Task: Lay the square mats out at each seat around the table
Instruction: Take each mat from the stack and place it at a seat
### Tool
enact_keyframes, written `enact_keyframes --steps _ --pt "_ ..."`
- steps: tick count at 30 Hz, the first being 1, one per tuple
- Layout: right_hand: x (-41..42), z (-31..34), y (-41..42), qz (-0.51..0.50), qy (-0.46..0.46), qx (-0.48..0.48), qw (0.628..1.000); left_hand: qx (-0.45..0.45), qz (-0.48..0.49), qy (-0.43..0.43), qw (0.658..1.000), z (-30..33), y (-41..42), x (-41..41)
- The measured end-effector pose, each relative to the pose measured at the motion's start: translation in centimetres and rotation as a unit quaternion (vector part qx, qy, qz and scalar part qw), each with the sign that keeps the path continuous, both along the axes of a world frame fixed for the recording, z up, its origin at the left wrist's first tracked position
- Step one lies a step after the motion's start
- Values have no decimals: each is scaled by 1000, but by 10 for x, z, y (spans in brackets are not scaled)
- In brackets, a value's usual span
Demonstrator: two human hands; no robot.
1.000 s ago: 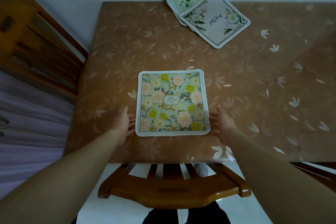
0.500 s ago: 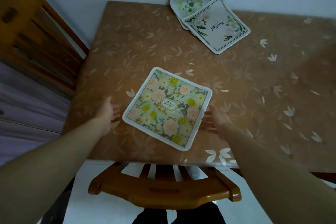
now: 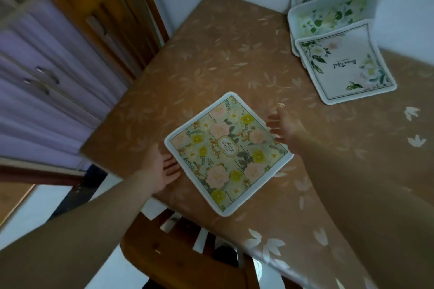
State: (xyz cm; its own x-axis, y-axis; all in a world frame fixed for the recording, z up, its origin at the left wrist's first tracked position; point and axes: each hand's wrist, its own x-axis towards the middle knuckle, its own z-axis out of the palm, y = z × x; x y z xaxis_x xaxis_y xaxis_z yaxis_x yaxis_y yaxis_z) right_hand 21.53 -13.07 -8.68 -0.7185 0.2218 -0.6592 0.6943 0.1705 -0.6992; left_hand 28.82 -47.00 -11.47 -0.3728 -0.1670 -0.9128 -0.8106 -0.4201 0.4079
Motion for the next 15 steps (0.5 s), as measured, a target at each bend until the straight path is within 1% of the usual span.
enact_keyframes --steps 2,7,9,12,15 --pt "-7 -5 7 26 -7 8 1000 2 30 -1 1000 -2 5 7" --pt "-15 -18 14 66 -59 5 996 18 95 8 995 -6 24 24" --pt "-17 -20 15 78 -58 15 995 11 113 16 993 -9 31 27" --pt "-18 -25 19 77 -59 5 995 -12 127 27 992 -10 36 26" --pt "-16 -29 25 57 -60 -11 996 -29 120 28 992 -7 40 22"
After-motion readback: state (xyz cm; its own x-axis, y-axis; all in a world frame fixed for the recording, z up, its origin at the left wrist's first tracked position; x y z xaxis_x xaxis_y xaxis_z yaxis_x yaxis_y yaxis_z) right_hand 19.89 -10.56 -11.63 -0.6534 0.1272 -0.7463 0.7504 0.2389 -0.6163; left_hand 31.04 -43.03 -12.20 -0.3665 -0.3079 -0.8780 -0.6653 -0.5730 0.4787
